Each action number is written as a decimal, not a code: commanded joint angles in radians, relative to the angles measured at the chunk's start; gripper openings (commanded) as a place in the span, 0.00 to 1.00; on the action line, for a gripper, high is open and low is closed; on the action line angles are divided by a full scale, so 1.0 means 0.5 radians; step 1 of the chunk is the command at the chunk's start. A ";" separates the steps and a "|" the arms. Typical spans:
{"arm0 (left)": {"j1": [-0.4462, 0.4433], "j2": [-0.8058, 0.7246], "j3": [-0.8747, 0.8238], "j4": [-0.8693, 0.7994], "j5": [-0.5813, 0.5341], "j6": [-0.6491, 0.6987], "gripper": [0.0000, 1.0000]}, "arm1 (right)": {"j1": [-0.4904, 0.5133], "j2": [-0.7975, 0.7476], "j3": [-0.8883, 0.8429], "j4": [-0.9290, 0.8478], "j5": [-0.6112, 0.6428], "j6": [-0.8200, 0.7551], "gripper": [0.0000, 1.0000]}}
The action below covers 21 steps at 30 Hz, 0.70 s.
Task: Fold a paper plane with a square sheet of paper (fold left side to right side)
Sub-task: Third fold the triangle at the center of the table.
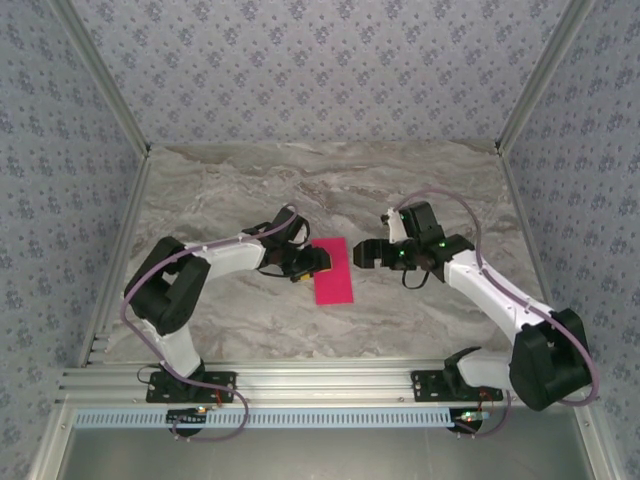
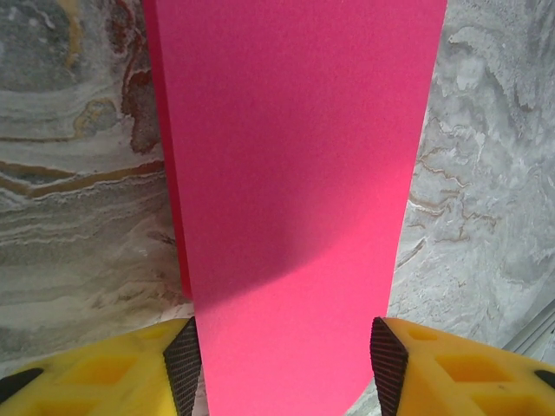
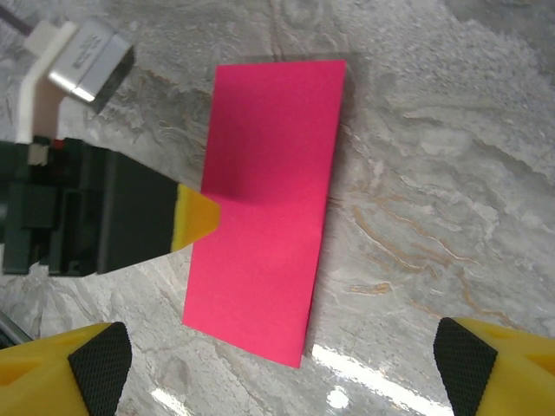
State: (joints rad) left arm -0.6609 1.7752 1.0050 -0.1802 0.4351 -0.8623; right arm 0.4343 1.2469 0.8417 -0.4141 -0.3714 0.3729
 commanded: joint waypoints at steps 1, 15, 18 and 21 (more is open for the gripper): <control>0.006 0.029 -0.002 0.026 0.047 -0.017 0.56 | 0.084 -0.091 -0.066 0.062 0.111 -0.107 0.96; 0.006 -0.051 -0.024 -0.005 0.029 -0.048 0.11 | 0.829 -0.520 -0.930 1.196 0.880 -0.918 0.97; 0.008 -0.071 -0.022 -0.007 0.028 -0.058 0.08 | 0.997 -0.482 -1.001 1.305 0.990 -1.151 0.98; 0.009 -0.075 -0.013 -0.019 0.034 -0.054 0.07 | 1.116 -0.375 -1.006 1.349 1.079 -1.297 0.98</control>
State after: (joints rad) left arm -0.6609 1.7752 1.0027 -0.1768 0.4419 -0.8848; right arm 0.9501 1.0275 0.3443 0.1387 0.0650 -0.1261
